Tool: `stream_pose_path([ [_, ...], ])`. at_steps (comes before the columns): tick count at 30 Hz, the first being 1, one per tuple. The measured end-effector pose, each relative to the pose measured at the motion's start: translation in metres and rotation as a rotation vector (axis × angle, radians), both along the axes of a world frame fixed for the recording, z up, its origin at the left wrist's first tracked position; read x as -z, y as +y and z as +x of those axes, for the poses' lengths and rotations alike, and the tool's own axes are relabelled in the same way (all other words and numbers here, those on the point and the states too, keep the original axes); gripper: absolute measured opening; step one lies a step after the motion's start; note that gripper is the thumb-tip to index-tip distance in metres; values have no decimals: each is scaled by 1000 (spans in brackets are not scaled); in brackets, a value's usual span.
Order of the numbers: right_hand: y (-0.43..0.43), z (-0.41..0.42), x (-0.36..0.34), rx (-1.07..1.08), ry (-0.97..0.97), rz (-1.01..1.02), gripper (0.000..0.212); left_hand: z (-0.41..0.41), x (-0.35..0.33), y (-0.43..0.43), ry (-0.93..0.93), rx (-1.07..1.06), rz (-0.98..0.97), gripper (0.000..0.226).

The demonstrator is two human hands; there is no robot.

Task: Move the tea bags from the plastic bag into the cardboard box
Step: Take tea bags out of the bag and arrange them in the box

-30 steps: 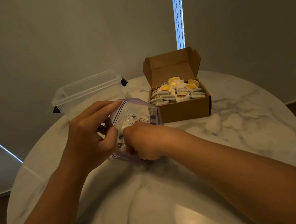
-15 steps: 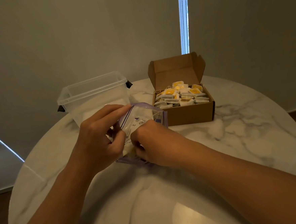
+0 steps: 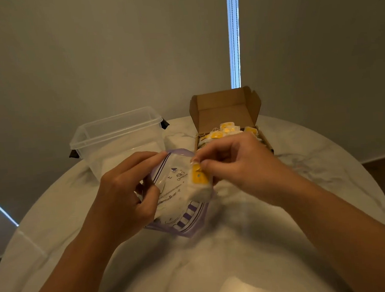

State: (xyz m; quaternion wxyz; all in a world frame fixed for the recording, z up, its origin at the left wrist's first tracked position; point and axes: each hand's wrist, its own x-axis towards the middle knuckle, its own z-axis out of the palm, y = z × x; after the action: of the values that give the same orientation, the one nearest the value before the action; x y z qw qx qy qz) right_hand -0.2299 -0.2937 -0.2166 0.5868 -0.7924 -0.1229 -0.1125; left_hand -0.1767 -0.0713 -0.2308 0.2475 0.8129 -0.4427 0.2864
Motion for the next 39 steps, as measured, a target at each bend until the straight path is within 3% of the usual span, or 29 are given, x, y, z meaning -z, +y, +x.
stream_pose_path([
  [4, -38, 11, -17, 148, -39, 42, 16, 2, 3, 1, 3, -7, 6, 48],
  [12, -87, 73, -14, 445, -28, -200, 16, 2, 3, 0, -3, -7, 9, 48],
  [22, -90, 102, -4, 504, -47, -642, 21, 2, 2, 0, -21, -19, -3, 49],
  [26, -90, 95, -4, 566, -131, -648, 23, 1, 0, 0, -44, -4, -24, 48],
  [34, -76, 79, 8, 426, -130, -755, 16, 0, -6, 10, 0, 63, 10, 46],
  [39, -65, 63, 1, 448, -242, -675, 16, -2, -11, 17, -7, 80, 91, 45],
])
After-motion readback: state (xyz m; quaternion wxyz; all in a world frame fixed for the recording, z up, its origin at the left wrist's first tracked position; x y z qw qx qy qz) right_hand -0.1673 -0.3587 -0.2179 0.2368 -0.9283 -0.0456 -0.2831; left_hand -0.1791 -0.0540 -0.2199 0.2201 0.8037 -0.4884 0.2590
